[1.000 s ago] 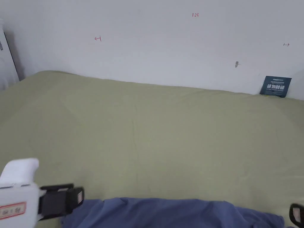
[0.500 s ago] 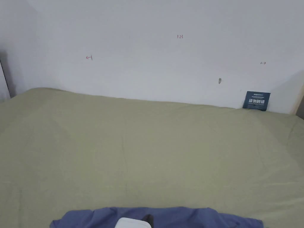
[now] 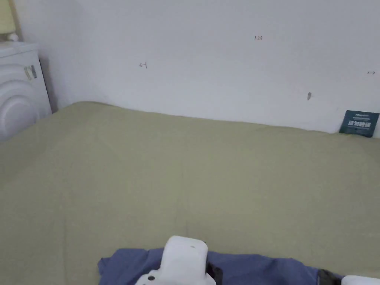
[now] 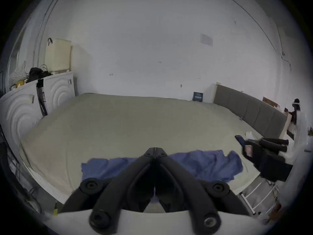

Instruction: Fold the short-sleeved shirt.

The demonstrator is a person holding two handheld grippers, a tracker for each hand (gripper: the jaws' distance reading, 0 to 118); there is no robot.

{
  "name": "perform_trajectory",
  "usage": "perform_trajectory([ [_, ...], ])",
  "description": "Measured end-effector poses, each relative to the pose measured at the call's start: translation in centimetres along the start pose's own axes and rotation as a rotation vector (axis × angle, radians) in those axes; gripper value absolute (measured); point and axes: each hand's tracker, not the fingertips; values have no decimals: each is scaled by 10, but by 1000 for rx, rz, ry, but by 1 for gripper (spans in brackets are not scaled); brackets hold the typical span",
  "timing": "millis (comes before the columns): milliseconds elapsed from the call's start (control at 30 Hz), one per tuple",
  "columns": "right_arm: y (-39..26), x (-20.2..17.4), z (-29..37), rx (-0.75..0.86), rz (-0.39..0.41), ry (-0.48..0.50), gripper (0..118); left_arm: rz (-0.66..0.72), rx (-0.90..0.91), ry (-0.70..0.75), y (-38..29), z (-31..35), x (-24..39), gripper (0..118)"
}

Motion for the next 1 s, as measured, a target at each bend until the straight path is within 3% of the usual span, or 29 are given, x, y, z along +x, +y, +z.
perform_trajectory([
  [100, 8, 13, -10, 9, 5, 3, 1, 25, -20, 94, 24, -18, -66, 0],
  [200, 13, 25, -19, -8, -16, 14, 1, 127, -213, -3, 36, -51, -151, 0],
  [233, 12, 26, -20, -13, -25, 24, 1, 205, -271, -27, 34, -63, -176, 0],
  [333, 10, 31, -28, -49, -47, 42, 1, 594, -519, -295, 11, -101, -252, 0],
  [400, 7, 32, -31, -71, -63, 52, 1, 739, -538, -407, -16, -115, -281, 0],
  [467, 5, 33, -35, -90, -67, 58, 1, 688, -593, -355, -34, -113, -275, 0],
  [533, 4, 33, -37, -108, -63, 65, 1, 614, -659, -396, -51, -117, -274, 0],
  [567, 4, 34, -38, -114, -66, 68, 1, 646, -687, -430, -62, -120, -272, 0],
  [600, 5, 35, -39, -120, -68, 75, 1, 677, -720, -455, -68, -123, -275, 10],
  [633, 5, 35, -39, -122, -68, 78, 1, 682, -712, -423, -73, -124, -274, 32],
  [700, 6, 35, -39, -124, -62, 78, 1, 706, -708, -440, -79, -125, -262, 92],
  [767, 6, 36, -39, -123, -67, 84, 1, 786, -658, -504, -89, -146, -287, 94],
  [1000, -1, 34, -41, -153, -99, 109, 1, 960, -587, -575, -111, -167, -276, 94],
])
